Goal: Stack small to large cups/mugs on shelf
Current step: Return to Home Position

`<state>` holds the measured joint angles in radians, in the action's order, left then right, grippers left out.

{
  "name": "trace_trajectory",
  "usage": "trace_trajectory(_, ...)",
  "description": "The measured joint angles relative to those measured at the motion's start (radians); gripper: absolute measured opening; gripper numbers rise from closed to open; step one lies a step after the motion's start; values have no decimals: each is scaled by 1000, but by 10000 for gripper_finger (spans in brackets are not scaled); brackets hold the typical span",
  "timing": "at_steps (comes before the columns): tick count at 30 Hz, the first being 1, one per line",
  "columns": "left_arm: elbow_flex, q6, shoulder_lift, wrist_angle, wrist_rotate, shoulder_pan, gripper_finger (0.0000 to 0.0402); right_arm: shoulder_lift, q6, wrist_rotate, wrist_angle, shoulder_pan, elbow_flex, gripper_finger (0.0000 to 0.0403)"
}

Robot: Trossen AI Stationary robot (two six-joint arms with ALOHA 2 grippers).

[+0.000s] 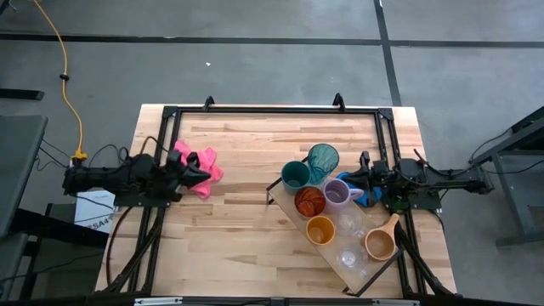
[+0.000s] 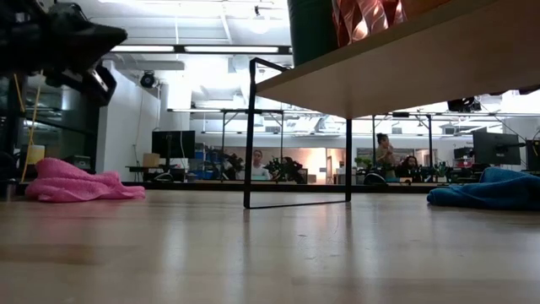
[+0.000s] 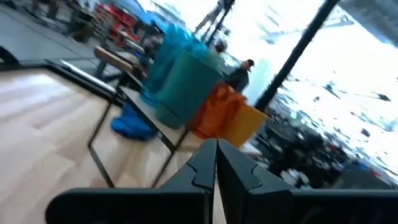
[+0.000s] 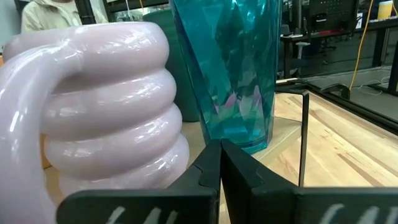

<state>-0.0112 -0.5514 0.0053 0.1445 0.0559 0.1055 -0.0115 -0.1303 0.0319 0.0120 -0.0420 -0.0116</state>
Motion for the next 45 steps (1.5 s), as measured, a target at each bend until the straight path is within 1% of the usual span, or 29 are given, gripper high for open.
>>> trace_trajectory(6,1,-2,1,-32,3,-92,1,-12,0,0,0,0,0,0)
trace_trajectory(8,1,37,-1,-54,14,-99,2,-14,0,0,0,0,0,0)
trace_trajectory(11,1,174,1,-129,14,-105,3,-16,0,0,0,0,0,0)
trace_trajectory(13,1,338,0,-130,2,-106,2,-15,0,0,0,0,0,0)
trace_trajectory(15,1,435,0,-130,-8,-106,1,-15,0,0,0,0,0,0)
trace_trajectory(16,1,436,0,-133,-16,-106,1,-15,0,0,0,0,0,0)
trace_trajectory(19,1,363,0,-133,-28,-106,2,-15,0,0,0,0,0,0)
trace_trajectory(21,1,342,0,-133,-30,-106,3,-15,0,0,0,0,0,0)
trace_trajectory(28,1,337,22,-135,-30,-106,1,-15,0,0,0,0,0,0)
trace_trajectory(45,1,337,23,-133,-31,-106,1,-15,0,0,0,0,0,0)
